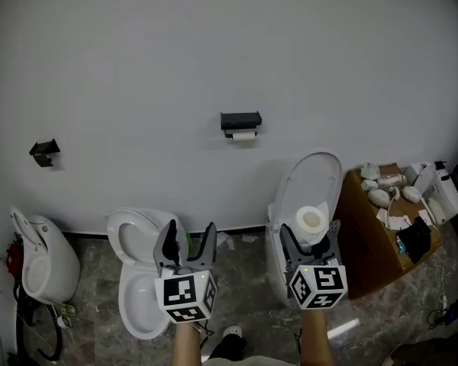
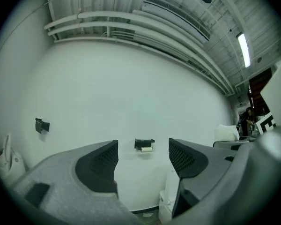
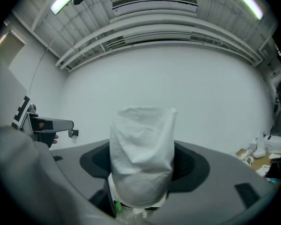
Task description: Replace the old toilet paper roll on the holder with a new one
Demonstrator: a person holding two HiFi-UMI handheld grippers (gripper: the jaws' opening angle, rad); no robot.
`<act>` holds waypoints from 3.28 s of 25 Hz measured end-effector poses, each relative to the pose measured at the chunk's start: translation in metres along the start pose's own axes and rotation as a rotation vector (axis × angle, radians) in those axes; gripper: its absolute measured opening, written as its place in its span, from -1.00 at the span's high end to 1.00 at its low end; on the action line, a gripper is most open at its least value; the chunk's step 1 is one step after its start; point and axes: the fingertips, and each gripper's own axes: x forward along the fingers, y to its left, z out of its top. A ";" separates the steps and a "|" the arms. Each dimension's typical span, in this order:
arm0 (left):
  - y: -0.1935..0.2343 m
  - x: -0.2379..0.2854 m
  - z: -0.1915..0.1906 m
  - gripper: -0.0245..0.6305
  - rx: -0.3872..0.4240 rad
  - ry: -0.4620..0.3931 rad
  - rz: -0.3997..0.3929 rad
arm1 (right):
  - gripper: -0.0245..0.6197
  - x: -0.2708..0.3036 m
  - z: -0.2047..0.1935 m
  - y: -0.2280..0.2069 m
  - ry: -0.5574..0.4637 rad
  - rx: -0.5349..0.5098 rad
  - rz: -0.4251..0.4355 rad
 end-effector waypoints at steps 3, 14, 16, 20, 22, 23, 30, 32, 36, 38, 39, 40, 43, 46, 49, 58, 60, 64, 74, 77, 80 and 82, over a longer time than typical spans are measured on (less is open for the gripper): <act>0.013 0.036 0.003 -0.04 0.011 -0.008 -0.017 | -0.04 0.036 0.002 -0.004 -0.006 -0.003 -0.022; 0.054 0.112 -0.023 -0.04 0.003 0.045 -0.016 | -0.04 0.113 -0.018 -0.008 0.040 -0.002 -0.046; 0.058 0.122 -0.028 -0.04 -0.001 0.055 -0.015 | -0.04 0.123 -0.023 -0.008 0.055 -0.005 -0.045; 0.064 0.143 -0.036 -0.04 -0.005 0.070 -0.010 | -0.04 0.147 -0.029 -0.010 0.066 -0.002 -0.038; 0.066 0.155 -0.038 -0.04 -0.002 0.072 -0.008 | -0.04 0.160 -0.030 -0.013 0.066 -0.002 -0.033; 0.066 0.162 -0.039 -0.04 0.000 0.071 -0.006 | -0.04 0.168 -0.030 -0.016 0.065 -0.003 -0.031; 0.070 0.232 -0.036 -0.04 0.014 0.054 0.023 | -0.04 0.236 -0.027 -0.041 0.047 -0.006 -0.003; 0.068 0.254 -0.034 -0.04 0.023 0.051 0.028 | -0.04 0.258 -0.024 -0.051 0.040 -0.002 0.006; 0.066 0.297 -0.027 -0.04 0.046 0.034 0.055 | -0.04 0.306 -0.018 -0.068 0.038 -0.010 0.039; 0.065 0.317 -0.024 -0.04 0.060 0.030 0.071 | -0.04 0.328 -0.014 -0.076 0.039 -0.015 0.056; 0.065 0.327 -0.023 -0.04 0.063 0.029 0.079 | -0.04 0.338 -0.013 -0.080 0.037 -0.015 0.063; 0.064 0.336 -0.022 -0.04 0.065 0.027 0.087 | -0.04 0.347 -0.011 -0.084 0.035 -0.015 0.071; 0.061 0.360 -0.021 -0.04 0.067 0.022 0.104 | -0.04 0.371 -0.008 -0.096 0.024 -0.021 0.089; 0.058 0.380 -0.024 -0.04 0.071 0.025 0.116 | -0.04 0.391 -0.010 -0.109 0.023 -0.021 0.097; 0.057 0.394 -0.029 -0.04 0.068 0.032 0.124 | -0.04 0.405 -0.015 -0.119 0.032 -0.020 0.099; 0.052 0.423 -0.044 -0.04 0.108 0.098 0.079 | -0.04 0.425 -0.024 -0.132 0.049 -0.006 0.084; 0.051 0.429 -0.046 -0.04 0.117 0.106 0.062 | -0.04 0.428 -0.025 -0.133 0.053 -0.006 0.074; 0.052 0.438 -0.049 -0.04 0.117 0.116 0.030 | -0.04 0.434 -0.027 -0.133 0.064 -0.010 0.060; 0.032 0.459 -0.069 -0.04 0.385 0.197 -0.100 | -0.04 0.442 -0.033 -0.138 0.076 -0.022 0.000; 0.018 0.468 -0.084 -0.04 0.696 0.241 -0.100 | -0.04 0.444 -0.037 -0.141 0.086 -0.024 -0.011; 0.000 0.476 -0.097 -0.03 0.981 0.261 -0.112 | -0.04 0.445 -0.040 -0.143 0.091 -0.027 -0.020; -0.010 0.482 -0.107 -0.03 1.096 0.268 -0.131 | -0.04 0.445 -0.041 -0.146 0.093 -0.028 -0.026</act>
